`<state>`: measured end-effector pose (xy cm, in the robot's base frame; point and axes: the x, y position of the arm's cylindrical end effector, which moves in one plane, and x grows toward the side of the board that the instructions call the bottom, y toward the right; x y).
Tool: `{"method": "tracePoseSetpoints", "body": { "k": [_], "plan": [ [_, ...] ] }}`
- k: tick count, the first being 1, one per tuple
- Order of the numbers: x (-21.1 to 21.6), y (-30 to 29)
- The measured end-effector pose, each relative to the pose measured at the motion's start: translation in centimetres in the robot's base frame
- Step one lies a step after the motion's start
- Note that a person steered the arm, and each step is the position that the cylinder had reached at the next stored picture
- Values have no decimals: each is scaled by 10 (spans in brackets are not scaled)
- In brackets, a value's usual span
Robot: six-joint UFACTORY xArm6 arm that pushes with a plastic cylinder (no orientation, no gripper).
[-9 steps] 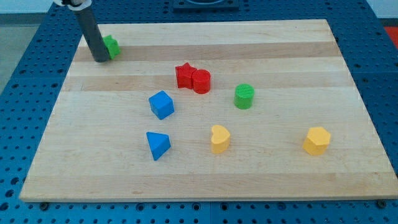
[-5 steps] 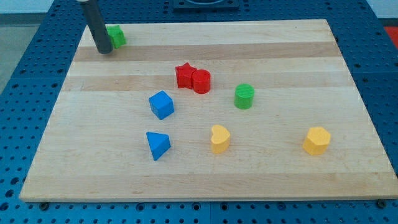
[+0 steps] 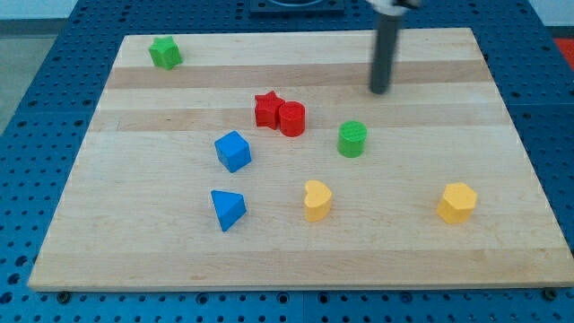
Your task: Slide the red circle to the center right of the board
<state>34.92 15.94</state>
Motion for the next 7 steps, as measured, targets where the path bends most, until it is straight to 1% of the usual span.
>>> {"method": "tracePoseSetpoints", "body": {
  "k": [1,2,3,4,5,6,7],
  "plan": [
    [54,-1],
    [127,-67],
    [196,-101],
    [244,-107],
    [206,-140],
    [115,-161],
    [99,-176]
  ]
}}
